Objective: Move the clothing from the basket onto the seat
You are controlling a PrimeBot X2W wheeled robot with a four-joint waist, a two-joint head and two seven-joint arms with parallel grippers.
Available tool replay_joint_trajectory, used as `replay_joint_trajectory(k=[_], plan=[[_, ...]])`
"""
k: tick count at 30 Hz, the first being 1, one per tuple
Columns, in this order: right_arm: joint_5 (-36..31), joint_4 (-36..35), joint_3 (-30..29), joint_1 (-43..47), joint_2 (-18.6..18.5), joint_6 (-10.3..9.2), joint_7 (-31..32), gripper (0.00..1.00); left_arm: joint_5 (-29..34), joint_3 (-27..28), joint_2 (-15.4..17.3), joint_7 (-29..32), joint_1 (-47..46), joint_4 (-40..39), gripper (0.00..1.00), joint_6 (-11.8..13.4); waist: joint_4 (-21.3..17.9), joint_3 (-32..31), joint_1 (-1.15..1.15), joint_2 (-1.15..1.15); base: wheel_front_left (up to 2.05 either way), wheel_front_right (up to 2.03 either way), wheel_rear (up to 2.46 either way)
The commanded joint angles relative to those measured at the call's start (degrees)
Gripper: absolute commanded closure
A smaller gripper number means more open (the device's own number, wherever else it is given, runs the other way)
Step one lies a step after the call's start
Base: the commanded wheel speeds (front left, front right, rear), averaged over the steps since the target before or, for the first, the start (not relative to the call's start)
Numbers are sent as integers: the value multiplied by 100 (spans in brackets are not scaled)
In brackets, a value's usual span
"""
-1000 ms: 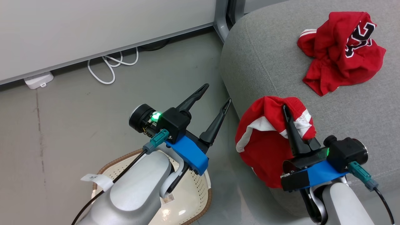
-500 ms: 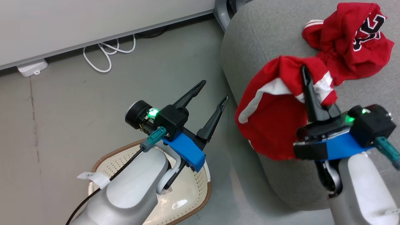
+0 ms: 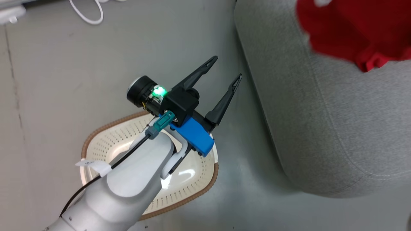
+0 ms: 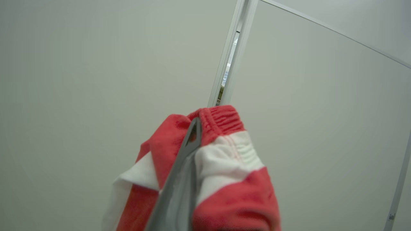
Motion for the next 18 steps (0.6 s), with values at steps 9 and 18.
replay_joint_trajectory(k=[9, 18], plan=[[39, 684, -837, -1563, -1268, 1, -20, 100, 155, -55, 5, 16, -438, -18, 0, -8, 184, 902, -1, 0, 0, 0, 0], [50, 1758, -1240, -1937, -2371, 1, -20, 100, 209, -138, 65, 23, -556, 5, 0, -28, 218, 1224, -1, 0, 0, 0, 0]])
